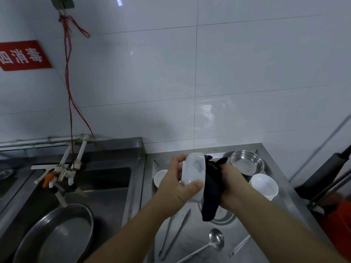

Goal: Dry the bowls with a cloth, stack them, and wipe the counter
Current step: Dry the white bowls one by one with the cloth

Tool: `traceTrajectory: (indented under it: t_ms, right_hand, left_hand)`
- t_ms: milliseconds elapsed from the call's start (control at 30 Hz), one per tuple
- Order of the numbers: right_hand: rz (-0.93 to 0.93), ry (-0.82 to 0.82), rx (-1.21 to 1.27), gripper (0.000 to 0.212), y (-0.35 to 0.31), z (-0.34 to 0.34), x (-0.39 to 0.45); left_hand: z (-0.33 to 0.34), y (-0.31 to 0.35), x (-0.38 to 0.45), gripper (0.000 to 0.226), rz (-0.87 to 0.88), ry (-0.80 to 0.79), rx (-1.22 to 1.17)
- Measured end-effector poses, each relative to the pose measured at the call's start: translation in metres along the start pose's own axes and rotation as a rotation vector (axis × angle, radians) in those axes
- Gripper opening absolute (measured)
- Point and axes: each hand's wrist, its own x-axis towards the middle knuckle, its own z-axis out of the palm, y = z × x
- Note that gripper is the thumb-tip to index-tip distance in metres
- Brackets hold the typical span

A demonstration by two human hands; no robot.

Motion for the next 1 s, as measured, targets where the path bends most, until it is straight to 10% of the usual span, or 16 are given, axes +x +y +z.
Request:
traceTrajectory:
  t_ms: [600,733,1000]
  right_hand:
    - [0.057,-0.114,-0.005,0.068,0.020,-0.016,0.000]
    - [-0.052,-0.103,0.109,0.071,0.020,-0.022,0.007]
    - [-0.121,-0.044,0.134,0.077,0.030,-0.026,0.014]
  left_hand:
    - [-0.020,-0.005,0.016,0.101,0.054,-0.234,0.490]
    - [-0.010,-0.008,0.011,0.030,-0.279,0.064,0.009]
    - [-0.002,-0.020,-0.003,0.038,-0.425,0.073,-0.803]
